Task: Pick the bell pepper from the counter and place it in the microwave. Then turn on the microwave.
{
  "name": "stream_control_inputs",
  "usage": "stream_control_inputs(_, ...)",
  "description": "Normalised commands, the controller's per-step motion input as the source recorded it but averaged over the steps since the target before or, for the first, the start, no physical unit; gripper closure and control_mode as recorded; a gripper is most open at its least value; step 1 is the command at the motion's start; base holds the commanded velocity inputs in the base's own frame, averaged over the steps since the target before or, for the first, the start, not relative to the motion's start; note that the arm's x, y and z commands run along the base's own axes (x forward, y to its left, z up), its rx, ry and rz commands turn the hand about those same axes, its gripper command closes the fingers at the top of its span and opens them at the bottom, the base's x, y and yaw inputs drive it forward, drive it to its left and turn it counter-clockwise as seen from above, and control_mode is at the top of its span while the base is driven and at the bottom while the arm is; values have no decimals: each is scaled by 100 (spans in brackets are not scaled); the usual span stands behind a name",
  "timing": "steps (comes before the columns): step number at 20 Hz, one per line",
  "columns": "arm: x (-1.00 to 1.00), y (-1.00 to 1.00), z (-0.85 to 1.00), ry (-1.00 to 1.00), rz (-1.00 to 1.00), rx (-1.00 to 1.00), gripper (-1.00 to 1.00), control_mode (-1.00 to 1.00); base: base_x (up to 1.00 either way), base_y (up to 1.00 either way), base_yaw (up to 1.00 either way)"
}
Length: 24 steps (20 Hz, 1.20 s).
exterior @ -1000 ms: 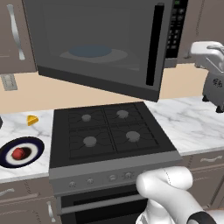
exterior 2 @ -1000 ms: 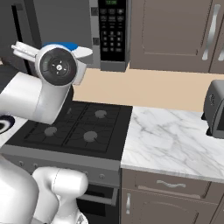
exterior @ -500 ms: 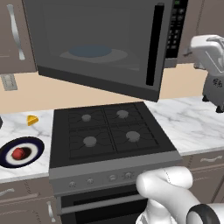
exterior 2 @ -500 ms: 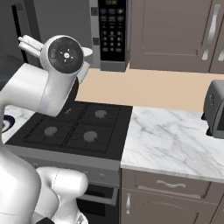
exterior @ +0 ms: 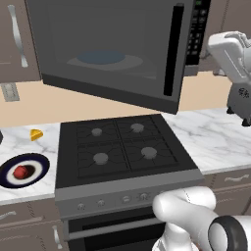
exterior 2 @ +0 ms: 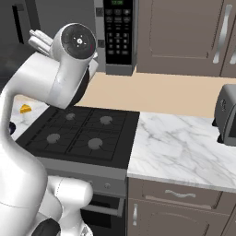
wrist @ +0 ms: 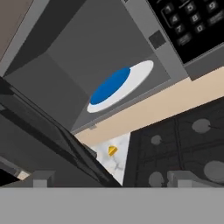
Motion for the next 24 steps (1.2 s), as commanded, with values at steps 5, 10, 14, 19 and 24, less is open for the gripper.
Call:
stream_control_inputs(5, 20, 11, -11, 0, 0, 5, -100, -100, 0, 0, 0)
stream_control_inputs(10, 11, 3, -9, -4, 0, 18, -100, -100, 0, 0, 0)
stream_control_inputs(14, 7, 0, -5, -2, 0, 28, -100, -100, 0, 0, 0)
stream_control_inputs(19, 11, 10, -5, -4, -1, 14, -100, -100, 0, 0, 0)
stream_control_inputs(24, 12, 12, -3, -2, 0, 7, -100, -100, 0, 0, 0)
